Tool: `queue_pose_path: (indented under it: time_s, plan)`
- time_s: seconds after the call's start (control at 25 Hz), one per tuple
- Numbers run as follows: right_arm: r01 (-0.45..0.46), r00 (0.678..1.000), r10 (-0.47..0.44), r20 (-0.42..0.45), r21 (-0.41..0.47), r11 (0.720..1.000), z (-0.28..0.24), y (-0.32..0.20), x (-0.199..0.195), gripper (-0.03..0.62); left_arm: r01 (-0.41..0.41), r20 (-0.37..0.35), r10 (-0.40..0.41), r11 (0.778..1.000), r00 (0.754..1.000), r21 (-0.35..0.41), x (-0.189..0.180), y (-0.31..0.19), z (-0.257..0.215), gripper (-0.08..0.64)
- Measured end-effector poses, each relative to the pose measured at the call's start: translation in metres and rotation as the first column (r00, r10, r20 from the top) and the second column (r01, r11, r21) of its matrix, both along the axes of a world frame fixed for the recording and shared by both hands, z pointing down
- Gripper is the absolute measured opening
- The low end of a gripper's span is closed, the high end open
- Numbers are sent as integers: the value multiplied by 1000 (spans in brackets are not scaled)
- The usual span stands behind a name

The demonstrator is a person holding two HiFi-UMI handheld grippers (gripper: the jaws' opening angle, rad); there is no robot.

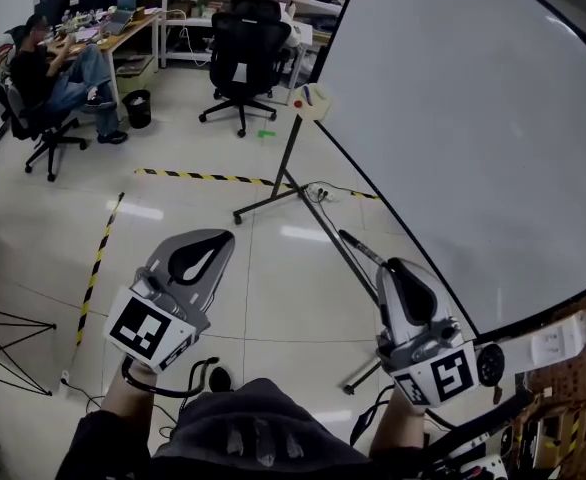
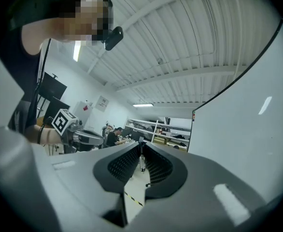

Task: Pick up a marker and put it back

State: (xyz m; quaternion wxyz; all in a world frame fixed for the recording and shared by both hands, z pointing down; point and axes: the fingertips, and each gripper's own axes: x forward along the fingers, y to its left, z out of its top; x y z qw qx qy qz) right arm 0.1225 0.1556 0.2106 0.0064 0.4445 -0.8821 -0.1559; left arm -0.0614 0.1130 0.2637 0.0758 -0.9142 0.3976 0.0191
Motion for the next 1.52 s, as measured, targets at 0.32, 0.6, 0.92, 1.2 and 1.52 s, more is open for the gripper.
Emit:
queue_pose_path:
  time_s: [0.32,0.6,0.92,1.2,1.52]
  plan:
    - [-22,1000,22,-2,-14,1000,0,-75,-26,40,-36,18,37,999,999,-17,-23,-72,3,6]
    - [32,999,-31,35,-35,999,15,-170,-30,40,15,74,-12,999,997,-42,-31,-151,16,6]
    - [69,994,-62,92,-78,995,29,-301,7,40,63,73,-59,997,996,-53,-3,-268,11,6]
    - [109,992,-104,77,-73,991,19,-377,12,40,125,54,-122,991,991,-56,1,-332,6,6]
    - [118,992,-114,59,-80,990,26,-449,8,40,131,35,-130,990,991,-51,-3,-407,11,6]
